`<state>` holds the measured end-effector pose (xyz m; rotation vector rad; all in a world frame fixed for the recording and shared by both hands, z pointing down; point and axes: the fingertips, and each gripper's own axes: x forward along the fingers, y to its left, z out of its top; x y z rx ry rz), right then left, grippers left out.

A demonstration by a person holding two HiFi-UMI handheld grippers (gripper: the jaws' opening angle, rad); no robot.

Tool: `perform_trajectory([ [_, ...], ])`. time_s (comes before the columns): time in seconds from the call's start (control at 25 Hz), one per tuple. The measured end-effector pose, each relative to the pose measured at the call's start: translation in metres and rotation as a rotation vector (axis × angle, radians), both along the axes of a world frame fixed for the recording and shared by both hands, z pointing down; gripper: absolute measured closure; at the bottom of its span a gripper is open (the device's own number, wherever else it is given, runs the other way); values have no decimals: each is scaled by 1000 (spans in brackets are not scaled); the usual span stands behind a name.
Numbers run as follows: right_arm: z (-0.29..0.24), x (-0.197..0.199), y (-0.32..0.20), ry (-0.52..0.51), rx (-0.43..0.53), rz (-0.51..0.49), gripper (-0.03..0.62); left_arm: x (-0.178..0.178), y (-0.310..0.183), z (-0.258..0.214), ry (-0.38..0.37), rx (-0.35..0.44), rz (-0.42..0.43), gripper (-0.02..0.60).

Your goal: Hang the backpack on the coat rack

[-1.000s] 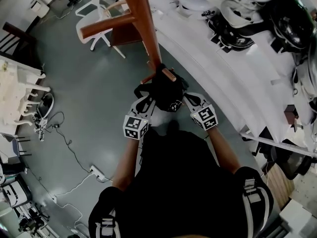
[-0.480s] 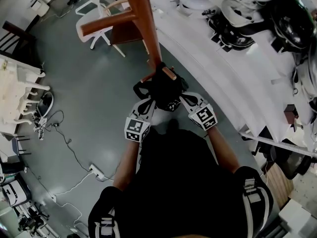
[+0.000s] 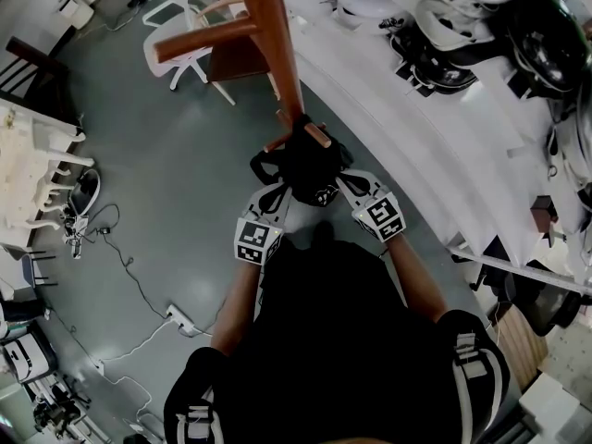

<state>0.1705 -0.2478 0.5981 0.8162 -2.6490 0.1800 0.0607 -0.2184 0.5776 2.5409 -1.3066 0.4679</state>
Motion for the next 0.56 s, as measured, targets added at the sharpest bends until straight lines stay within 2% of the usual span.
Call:
perform_trajectory([
  [0.56,-1,1,-1,3,18,0,579,3,3,3,-3,-15,8,555],
])
